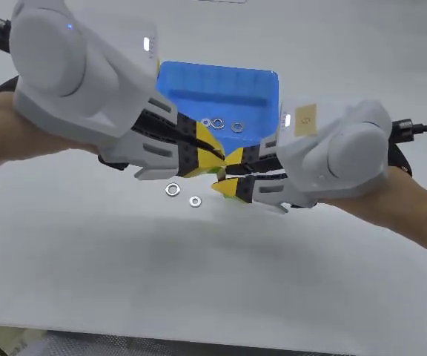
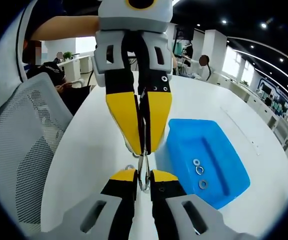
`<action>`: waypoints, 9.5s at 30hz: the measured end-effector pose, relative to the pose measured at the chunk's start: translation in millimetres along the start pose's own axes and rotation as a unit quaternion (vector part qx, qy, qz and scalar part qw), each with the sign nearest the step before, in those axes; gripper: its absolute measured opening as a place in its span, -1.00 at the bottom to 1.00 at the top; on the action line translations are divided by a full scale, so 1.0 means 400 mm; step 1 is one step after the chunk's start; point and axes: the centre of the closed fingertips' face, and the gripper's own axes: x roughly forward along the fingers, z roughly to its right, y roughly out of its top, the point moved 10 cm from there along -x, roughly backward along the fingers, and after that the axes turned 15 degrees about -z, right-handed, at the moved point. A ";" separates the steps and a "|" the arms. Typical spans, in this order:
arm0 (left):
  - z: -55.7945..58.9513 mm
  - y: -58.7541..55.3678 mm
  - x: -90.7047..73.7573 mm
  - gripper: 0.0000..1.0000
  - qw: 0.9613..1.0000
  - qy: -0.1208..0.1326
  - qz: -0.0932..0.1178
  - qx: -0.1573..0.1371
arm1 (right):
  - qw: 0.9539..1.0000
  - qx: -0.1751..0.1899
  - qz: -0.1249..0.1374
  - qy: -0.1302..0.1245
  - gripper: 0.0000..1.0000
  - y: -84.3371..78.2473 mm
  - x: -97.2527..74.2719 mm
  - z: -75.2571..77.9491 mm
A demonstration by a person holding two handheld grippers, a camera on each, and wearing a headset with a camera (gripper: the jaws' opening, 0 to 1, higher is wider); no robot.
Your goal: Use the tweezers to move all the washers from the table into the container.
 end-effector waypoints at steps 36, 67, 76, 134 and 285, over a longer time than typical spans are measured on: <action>-0.006 0.012 0.002 -0.87 1.000 -0.001 0.001 0.005 | 1.000 0.008 0.007 -0.007 -0.78 0.001 -0.005 0.002; -0.024 0.005 0.019 -0.87 1.000 -0.013 -0.001 0.012 | 1.000 0.023 0.009 -0.011 -0.78 -0.019 -0.011 -0.001; -0.026 0.003 0.022 -0.87 1.000 -0.012 -0.006 0.014 | 1.000 0.024 0.008 -0.007 -0.77 -0.016 -0.011 0.002; -0.020 0.039 -0.089 -0.84 0.998 0.026 0.042 0.024 | 0.999 -0.006 0.044 -0.032 -0.80 0.073 -0.116 0.013; 0.121 -0.060 -0.100 -0.87 0.998 0.062 0.022 -0.021 | 0.999 -0.027 0.021 0.007 -0.79 0.089 -0.019 -0.099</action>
